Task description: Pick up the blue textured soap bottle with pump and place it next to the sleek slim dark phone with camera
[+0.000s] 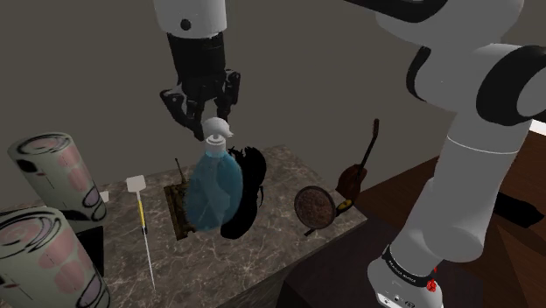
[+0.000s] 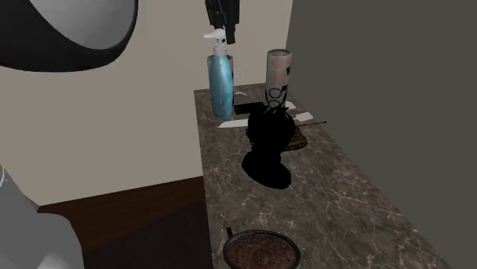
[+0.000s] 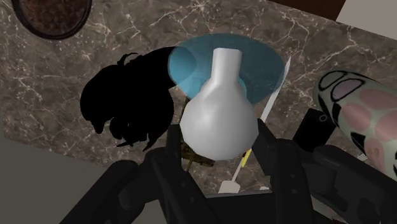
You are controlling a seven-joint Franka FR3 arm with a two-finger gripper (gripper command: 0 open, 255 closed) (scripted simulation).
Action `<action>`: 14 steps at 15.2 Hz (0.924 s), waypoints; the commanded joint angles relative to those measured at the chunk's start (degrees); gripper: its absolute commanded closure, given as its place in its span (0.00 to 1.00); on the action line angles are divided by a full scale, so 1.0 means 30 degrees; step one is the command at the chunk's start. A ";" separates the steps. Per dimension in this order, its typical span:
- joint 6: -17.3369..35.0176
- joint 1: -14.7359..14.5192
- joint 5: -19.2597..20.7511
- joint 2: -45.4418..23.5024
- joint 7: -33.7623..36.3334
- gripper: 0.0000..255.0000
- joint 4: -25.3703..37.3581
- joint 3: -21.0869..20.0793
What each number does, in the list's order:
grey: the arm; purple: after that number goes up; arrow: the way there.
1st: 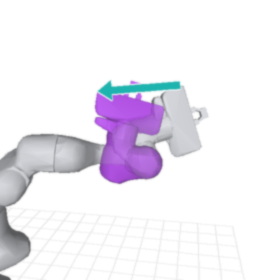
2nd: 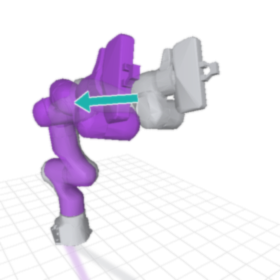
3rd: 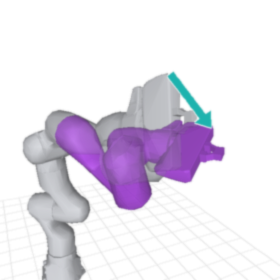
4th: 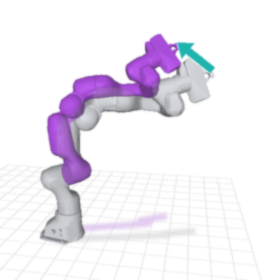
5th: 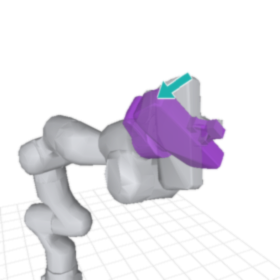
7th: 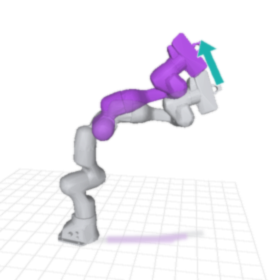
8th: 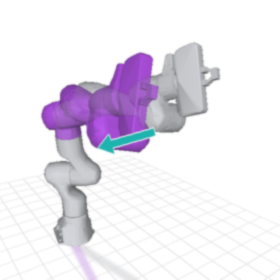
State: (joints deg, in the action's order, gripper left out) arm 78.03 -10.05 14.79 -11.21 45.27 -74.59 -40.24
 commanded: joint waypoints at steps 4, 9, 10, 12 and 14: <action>0.0732 -0.1680 0.1865 -0.3167 0.1314 1.00 0.1661 0.0022; 0.0995 -0.3757 0.3626 -0.6587 0.2112 1.00 0.4327 0.0546; 0.0967 -0.4231 0.3962 -0.7329 0.2190 1.00 0.5056 0.0705; 0.0796 -0.5262 0.4626 -0.8918 0.2244 1.00 0.6809 0.1071; 0.1003 -0.5609 0.4851 -0.9575 0.2299 1.00 0.7258 0.1243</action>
State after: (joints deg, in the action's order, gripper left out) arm 80.45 -26.58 29.03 -39.13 52.06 -53.10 -36.71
